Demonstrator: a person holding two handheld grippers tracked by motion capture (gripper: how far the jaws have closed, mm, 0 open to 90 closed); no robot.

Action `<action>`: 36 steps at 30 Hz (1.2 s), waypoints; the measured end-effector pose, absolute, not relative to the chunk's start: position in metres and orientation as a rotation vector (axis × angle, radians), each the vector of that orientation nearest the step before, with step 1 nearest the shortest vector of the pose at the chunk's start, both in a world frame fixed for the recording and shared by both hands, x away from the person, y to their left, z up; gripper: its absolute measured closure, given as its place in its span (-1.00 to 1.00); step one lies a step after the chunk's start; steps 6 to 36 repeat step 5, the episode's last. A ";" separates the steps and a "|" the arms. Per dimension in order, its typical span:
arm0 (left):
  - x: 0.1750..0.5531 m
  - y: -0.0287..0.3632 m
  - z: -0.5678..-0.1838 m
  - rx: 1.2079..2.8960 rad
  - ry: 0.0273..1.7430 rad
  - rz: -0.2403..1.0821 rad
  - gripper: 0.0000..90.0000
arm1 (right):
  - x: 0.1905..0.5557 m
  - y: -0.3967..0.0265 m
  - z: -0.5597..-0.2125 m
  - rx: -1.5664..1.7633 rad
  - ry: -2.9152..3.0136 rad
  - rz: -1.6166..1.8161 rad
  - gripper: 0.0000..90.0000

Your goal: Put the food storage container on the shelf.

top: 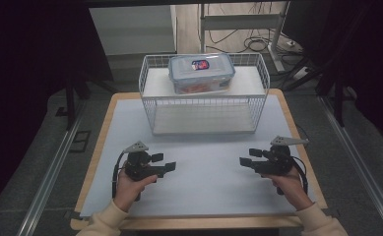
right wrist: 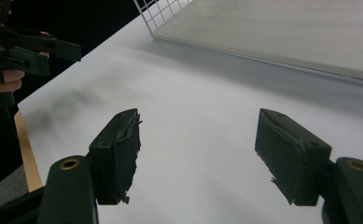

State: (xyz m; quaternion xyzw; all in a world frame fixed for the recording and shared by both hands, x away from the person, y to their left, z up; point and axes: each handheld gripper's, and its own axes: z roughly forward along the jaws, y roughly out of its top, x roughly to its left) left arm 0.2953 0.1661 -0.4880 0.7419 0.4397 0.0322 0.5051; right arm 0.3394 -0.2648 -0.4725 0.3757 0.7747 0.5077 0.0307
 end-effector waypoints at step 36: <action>0.296 0.166 -0.489 1.806 1.063 0.087 -0.40 | 0.339 -0.267 -0.474 1.159 2.370 1.547 -0.37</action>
